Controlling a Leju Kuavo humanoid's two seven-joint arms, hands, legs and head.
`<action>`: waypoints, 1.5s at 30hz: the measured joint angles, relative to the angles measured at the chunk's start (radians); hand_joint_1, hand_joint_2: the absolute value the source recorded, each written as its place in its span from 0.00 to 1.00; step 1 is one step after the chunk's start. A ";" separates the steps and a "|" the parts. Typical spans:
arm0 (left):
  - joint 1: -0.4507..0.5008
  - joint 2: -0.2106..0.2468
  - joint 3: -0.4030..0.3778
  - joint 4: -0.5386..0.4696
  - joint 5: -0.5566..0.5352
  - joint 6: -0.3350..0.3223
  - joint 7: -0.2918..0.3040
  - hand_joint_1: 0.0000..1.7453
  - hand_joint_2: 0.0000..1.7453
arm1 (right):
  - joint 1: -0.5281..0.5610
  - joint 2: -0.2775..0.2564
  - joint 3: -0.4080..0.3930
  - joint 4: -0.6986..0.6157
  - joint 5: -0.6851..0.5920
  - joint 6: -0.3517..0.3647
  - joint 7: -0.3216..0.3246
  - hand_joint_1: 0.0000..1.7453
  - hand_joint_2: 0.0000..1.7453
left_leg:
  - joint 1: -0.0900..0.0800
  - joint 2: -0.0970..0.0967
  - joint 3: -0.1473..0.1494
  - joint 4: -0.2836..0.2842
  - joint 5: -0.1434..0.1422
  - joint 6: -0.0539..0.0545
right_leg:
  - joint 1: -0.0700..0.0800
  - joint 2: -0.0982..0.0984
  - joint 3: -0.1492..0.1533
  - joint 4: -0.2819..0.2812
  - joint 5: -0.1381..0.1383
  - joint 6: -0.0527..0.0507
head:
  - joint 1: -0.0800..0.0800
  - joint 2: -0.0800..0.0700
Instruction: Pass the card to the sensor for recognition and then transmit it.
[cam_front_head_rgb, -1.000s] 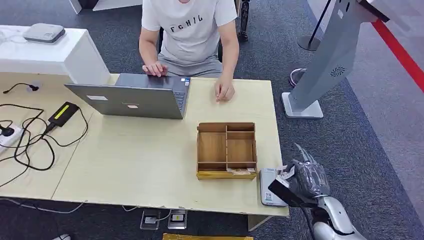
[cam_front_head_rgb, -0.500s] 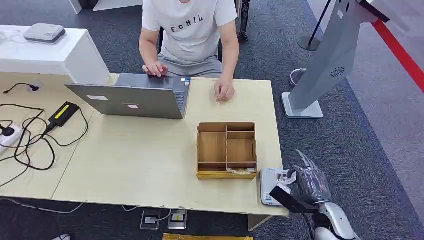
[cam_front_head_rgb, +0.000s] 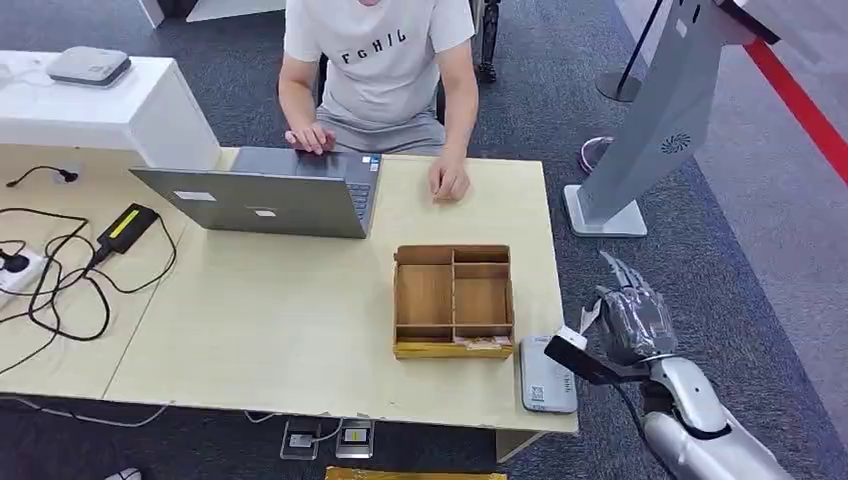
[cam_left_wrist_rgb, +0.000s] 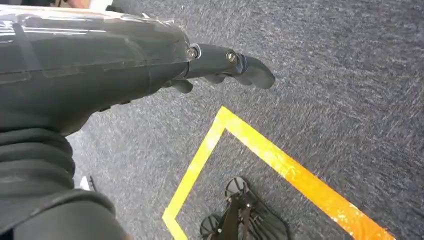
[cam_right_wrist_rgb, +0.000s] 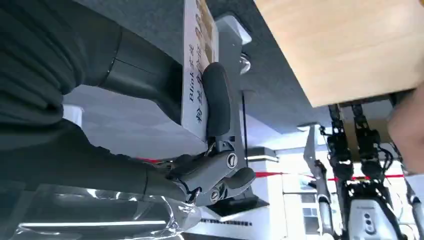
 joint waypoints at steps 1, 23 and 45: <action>0.000 0.000 -0.004 0.000 0.002 0.000 0.000 0.00 0.00 | -0.017 0.000 0.001 -0.014 0.008 0.010 0.000 1.00 1.00 | 0.000 0.000 0.000 0.000 0.000 0.000 | 0.000 0.000 0.000 0.000 0.000 0.000 | 0.000 0.000; -0.014 0.016 -0.105 0.000 0.006 -0.042 0.007 0.00 0.00 | -0.404 0.257 0.097 0.011 0.190 0.237 -0.097 1.00 1.00 | 0.002 -0.001 -0.002 0.000 0.001 -0.001 | 0.002 -0.001 -0.002 0.001 0.000 0.000 | 0.000 0.000; -0.013 0.013 -0.156 0.000 0.048 -0.024 0.039 0.00 0.00 | -0.526 0.560 0.147 0.430 0.250 0.216 -0.126 1.00 1.00 | 0.002 -0.002 -0.003 0.000 0.001 -0.001 | 0.002 -0.001 -0.002 0.001 0.000 0.000 | 0.000 0.000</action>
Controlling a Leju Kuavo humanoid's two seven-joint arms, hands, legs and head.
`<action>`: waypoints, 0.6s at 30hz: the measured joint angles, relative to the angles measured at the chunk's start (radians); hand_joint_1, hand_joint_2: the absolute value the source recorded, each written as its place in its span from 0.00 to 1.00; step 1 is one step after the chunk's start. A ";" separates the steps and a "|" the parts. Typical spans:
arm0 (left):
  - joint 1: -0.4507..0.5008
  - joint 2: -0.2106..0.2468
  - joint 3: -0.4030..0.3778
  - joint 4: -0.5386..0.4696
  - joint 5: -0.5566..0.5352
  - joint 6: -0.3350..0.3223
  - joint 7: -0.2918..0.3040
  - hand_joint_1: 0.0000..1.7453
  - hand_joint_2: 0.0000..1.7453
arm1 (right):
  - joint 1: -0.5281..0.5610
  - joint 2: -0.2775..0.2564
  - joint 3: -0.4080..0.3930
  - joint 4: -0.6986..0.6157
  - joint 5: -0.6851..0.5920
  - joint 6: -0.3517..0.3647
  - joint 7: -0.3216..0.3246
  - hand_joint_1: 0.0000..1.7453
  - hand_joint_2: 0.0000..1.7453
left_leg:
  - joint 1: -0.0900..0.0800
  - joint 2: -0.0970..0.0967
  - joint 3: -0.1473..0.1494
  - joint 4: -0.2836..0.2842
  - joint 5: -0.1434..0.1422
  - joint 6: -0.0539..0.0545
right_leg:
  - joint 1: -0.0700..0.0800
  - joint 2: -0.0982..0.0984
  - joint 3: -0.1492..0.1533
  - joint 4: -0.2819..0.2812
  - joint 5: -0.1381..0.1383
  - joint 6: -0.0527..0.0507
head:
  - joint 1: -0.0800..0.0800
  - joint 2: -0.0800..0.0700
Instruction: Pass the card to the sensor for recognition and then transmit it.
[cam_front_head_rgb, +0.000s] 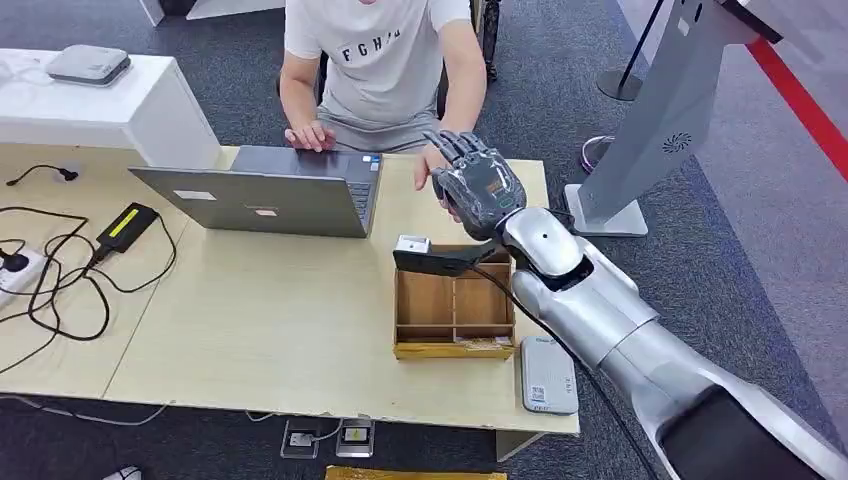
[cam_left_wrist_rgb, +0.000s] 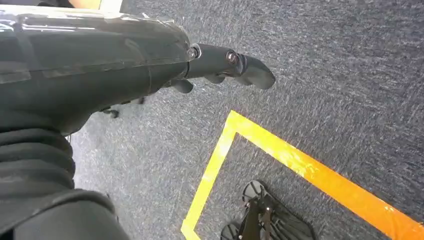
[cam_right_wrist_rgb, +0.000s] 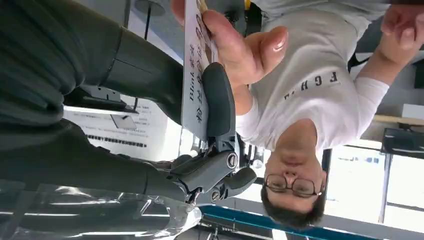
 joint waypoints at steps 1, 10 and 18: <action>0.000 0.000 0.000 0.000 0.000 0.000 0.000 0.00 0.00 | 0.000 0.000 0.000 0.000 0.000 0.000 0.000 1.00 1.00 | 0.000 0.000 0.000 0.000 0.000 0.000 | 0.000 0.000 0.000 0.000 0.000 0.000 | 0.000 0.000; 0.001 0.000 -0.022 0.000 0.011 -0.016 0.000 0.00 0.00 | -0.002 0.031 0.000 0.063 0.034 -0.031 -0.010 0.00 0.00 | 0.000 0.000 0.000 0.000 0.000 0.000 | 0.000 0.001 0.000 0.000 0.000 0.000 | 0.000 0.000; 0.001 0.000 -0.029 0.000 0.044 -0.010 0.009 0.00 0.00 | 0.004 0.039 -0.004 0.079 0.066 -0.098 0.011 0.00 0.00 | 0.000 0.000 0.001 0.000 0.000 0.000 | 0.000 0.001 0.000 0.000 0.000 0.000 | 0.000 0.000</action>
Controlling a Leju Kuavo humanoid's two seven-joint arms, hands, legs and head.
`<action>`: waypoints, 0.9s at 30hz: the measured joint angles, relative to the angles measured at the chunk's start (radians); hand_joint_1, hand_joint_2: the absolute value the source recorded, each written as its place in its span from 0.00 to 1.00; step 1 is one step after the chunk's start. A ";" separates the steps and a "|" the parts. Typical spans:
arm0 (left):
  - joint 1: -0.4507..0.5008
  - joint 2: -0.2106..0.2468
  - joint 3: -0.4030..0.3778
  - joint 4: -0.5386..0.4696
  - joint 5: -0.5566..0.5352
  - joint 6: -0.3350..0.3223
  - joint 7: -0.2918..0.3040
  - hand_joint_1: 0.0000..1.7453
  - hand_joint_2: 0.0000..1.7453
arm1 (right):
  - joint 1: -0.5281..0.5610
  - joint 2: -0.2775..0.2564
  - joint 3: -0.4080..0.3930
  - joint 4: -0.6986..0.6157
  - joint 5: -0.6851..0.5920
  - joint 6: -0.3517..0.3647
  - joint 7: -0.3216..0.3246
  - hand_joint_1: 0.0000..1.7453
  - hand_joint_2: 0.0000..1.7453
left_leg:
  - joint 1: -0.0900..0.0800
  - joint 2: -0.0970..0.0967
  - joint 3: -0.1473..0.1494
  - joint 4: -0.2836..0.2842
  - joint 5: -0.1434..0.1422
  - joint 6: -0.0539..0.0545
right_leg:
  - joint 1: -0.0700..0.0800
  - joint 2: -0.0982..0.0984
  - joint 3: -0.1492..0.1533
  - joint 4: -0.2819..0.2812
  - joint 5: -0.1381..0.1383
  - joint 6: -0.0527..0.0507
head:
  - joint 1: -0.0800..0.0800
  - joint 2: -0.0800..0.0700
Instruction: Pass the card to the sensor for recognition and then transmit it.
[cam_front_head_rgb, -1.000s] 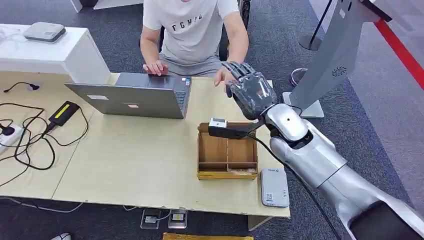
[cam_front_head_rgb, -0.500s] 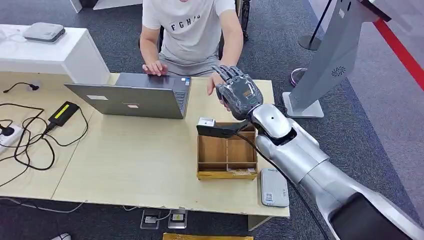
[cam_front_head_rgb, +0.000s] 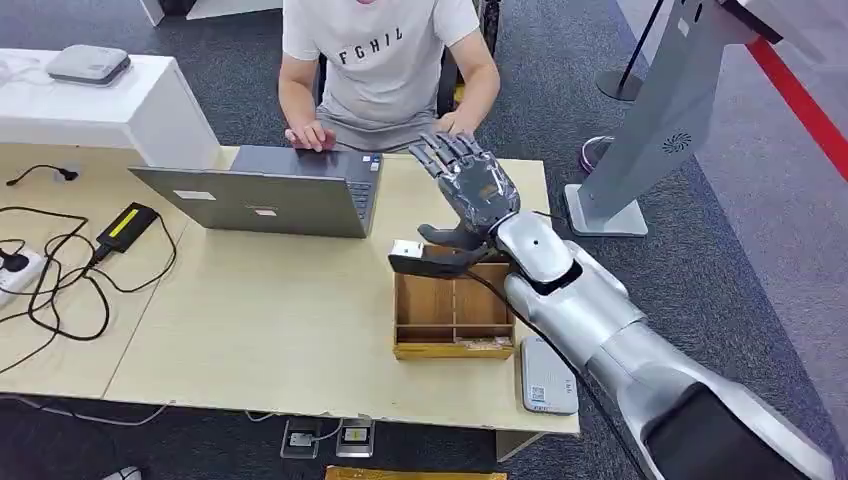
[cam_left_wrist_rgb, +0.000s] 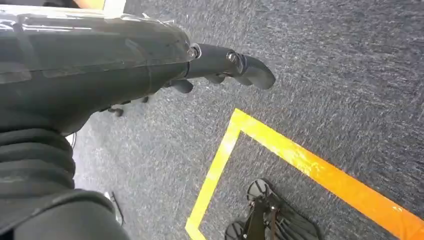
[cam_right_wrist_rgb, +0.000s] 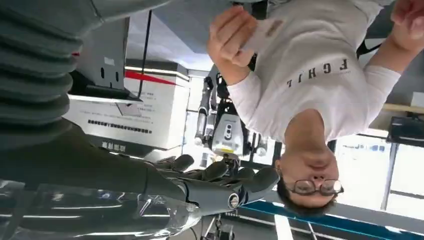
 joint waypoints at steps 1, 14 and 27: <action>0.000 0.000 -0.002 0.000 0.008 0.004 0.000 0.00 0.00 | 0.006 -0.001 -0.006 -0.002 -0.010 -0.008 0.002 0.00 0.00 | 0.000 0.000 0.000 0.000 0.000 0.000 | 0.000 0.000 0.000 0.000 0.000 0.000 | 0.000 0.000; 0.002 0.000 -0.022 0.000 0.098 0.024 0.002 0.00 0.00 | 0.188 -0.187 -0.135 -0.339 -0.165 -0.002 0.135 0.00 0.00 | 0.000 0.001 0.001 0.000 0.000 0.000 | 0.000 0.000 0.000 -0.001 0.000 0.000 | 0.000 0.000; 0.003 0.001 -0.043 0.000 0.143 0.048 -0.009 0.00 0.00 | 0.341 -0.417 -0.207 -0.752 -0.240 0.077 0.265 0.00 0.00 | 0.000 0.003 0.002 0.000 -0.001 0.000 | 0.000 0.002 0.000 -0.001 0.000 0.000 | 0.000 0.000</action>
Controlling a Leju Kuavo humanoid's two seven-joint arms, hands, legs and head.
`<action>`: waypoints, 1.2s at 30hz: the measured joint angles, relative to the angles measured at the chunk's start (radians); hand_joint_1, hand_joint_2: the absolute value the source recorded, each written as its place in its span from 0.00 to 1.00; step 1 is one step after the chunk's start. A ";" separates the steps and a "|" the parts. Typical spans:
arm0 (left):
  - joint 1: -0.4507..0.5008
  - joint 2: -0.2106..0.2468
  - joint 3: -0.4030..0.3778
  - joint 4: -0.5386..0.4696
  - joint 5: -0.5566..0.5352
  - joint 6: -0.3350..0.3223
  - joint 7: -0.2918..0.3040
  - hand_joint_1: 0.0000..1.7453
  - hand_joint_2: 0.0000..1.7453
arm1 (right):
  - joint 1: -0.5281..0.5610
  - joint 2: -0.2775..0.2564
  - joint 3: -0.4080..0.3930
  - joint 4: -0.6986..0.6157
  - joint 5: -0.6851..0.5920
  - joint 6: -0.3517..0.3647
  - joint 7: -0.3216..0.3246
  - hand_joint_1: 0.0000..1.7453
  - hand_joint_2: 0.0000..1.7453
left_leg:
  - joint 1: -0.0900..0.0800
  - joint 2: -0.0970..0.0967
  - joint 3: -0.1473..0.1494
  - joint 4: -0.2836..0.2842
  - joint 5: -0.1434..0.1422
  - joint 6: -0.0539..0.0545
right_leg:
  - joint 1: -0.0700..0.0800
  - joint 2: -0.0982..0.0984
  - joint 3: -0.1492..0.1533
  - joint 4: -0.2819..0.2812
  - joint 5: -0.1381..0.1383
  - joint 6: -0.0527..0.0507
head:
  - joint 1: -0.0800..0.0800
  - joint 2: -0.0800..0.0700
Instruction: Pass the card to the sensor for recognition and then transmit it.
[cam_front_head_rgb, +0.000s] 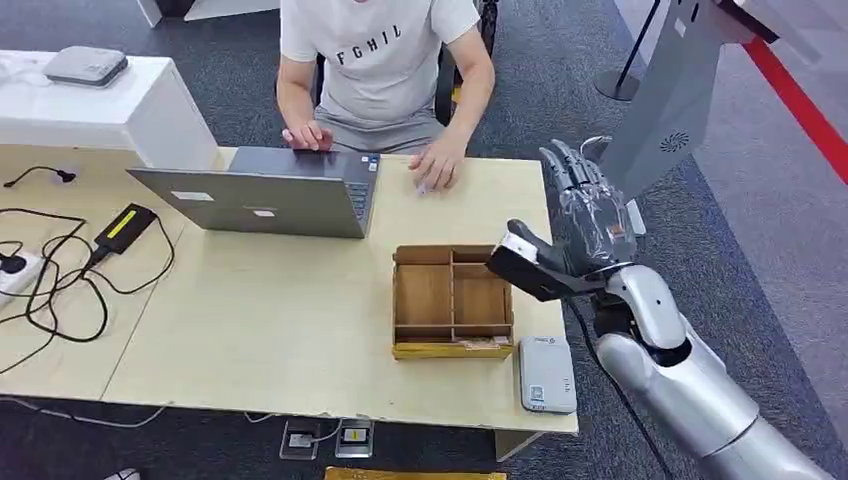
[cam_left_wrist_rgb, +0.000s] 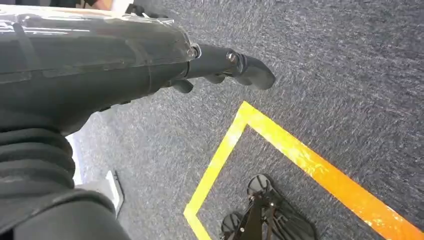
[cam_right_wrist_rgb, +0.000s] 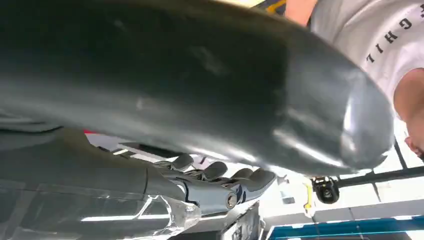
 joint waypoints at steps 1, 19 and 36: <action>0.000 0.000 -0.001 0.000 0.003 0.000 -0.001 0.00 0.00 | 0.014 -0.014 0.000 -0.025 0.001 0.003 0.013 0.00 0.00 | 0.000 0.000 0.000 0.000 0.000 0.000 | 0.000 0.000 0.000 0.000 0.000 0.000 | 0.000 0.000; -0.004 0.001 -0.018 0.000 0.031 0.002 -0.031 0.00 0.00 | 0.258 -0.128 0.036 -0.326 0.221 -0.016 0.078 0.00 1.00 | 0.000 0.001 0.000 0.000 -0.001 -0.001 | 0.000 0.001 0.000 0.000 0.000 0.000 | 0.000 0.000; -0.010 0.000 -0.027 -0.001 0.038 -0.019 -0.054 0.00 0.00 | 0.365 -0.055 0.036 -0.237 0.276 -0.082 0.070 0.00 1.00 | 0.000 0.000 -0.001 -0.001 -0.001 -0.001 | 0.000 0.001 0.000 0.000 -0.001 -0.001 | 0.000 0.000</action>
